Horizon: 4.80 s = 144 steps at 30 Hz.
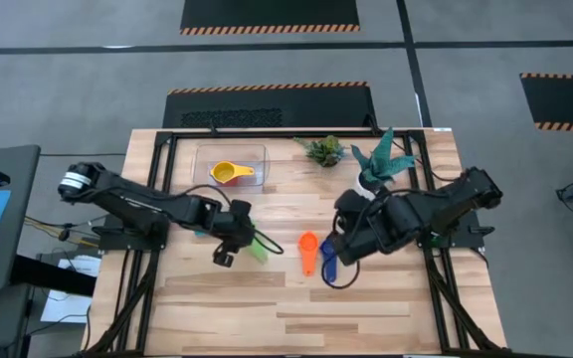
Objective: Nest measuring cups in basket
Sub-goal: Stack the green measuring cup on top of the yellow measuring cup in the transparent bin
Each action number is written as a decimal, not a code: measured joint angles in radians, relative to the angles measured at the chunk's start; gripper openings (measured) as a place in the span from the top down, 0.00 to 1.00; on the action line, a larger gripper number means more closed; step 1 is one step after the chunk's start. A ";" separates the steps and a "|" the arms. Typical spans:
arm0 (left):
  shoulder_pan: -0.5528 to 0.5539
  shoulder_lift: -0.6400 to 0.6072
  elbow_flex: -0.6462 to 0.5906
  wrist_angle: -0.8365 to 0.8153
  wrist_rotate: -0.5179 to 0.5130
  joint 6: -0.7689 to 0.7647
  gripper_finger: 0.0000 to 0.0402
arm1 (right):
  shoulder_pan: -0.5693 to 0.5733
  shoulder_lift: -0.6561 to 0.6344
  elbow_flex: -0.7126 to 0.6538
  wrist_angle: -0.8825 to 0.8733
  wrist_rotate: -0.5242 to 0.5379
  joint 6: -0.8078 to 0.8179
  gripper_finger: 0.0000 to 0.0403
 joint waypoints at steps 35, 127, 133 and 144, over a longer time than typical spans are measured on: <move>-0.001 0.245 0.077 -0.101 -0.005 -0.065 0.97 | 0.067 -0.003 0.000 -0.002 0.038 0.019 0.71; 0.669 0.219 0.286 -0.432 -0.074 -0.288 0.93 | 0.059 0.005 0.000 -0.001 0.067 -0.007 0.71; 0.669 0.219 0.286 -0.431 -0.074 -0.288 0.93 | 0.059 0.005 0.000 0.000 0.067 -0.007 0.71; 0.669 0.219 0.286 -0.426 -0.109 -0.354 0.93 | 0.059 0.005 0.000 0.008 0.064 -0.007 0.71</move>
